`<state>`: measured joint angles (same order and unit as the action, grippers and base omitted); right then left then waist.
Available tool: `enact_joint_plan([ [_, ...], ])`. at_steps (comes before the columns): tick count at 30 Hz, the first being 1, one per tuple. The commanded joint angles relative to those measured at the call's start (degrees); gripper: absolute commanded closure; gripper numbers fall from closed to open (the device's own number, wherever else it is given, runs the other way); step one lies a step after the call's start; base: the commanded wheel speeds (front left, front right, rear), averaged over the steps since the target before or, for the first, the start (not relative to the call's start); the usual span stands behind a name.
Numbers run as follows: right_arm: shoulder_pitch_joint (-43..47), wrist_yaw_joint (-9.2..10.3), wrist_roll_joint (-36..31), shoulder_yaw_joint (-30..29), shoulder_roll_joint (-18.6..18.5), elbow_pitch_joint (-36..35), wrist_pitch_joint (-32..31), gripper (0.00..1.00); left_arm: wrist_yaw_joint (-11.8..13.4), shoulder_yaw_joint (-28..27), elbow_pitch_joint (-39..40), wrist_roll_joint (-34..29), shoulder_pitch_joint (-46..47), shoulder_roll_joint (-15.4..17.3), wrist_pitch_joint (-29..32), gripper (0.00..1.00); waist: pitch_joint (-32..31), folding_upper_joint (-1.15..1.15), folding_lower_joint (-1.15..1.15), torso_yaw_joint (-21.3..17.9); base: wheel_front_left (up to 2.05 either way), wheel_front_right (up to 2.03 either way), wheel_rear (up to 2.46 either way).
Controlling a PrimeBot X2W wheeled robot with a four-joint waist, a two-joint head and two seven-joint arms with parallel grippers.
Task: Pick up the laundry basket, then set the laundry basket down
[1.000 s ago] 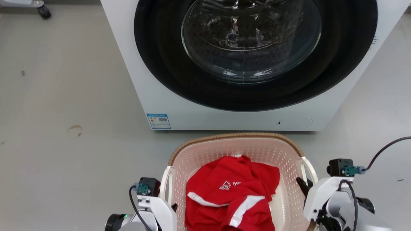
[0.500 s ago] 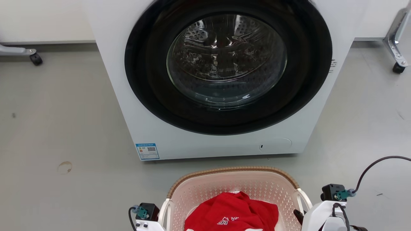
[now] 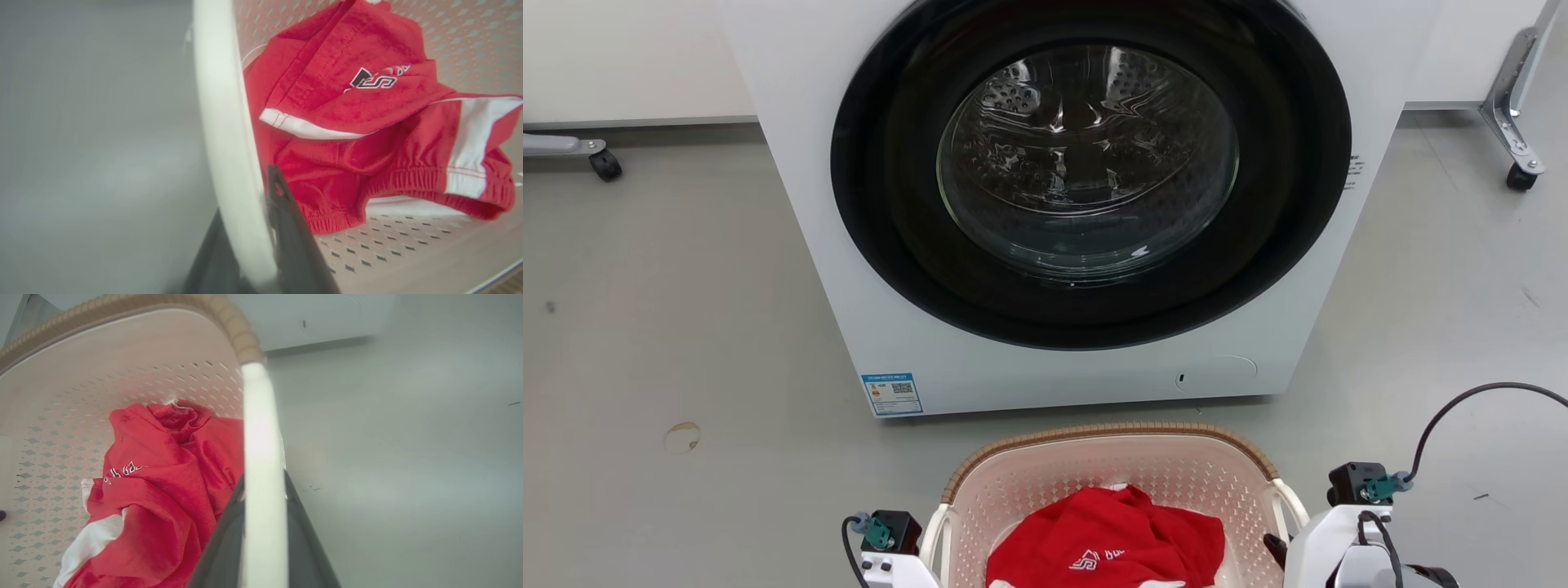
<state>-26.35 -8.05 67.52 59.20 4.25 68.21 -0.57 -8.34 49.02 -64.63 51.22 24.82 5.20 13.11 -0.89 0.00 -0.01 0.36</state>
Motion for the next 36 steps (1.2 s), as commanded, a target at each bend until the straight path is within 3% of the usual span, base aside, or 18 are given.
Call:
enact_joint_plan([
  [1,-2.93,0.56,-0.01,0.34,-7.16,2.78,1.13,1.00,0.86,-1.40,-2.92,0.16,1.64,8.56,0.46,1.00,-0.04,0.00,0.01,0.13,0.00,0.00,0.00],
  [36,-1.92,0.56,2.76,2.56,-7.44,3.28,1.25,1.00,0.86,4.62,-4.94,4.84,2.70,8.79,-0.04,1.00,-0.95,0.00,0.01,2.66,0.00,0.00,0.00],
])
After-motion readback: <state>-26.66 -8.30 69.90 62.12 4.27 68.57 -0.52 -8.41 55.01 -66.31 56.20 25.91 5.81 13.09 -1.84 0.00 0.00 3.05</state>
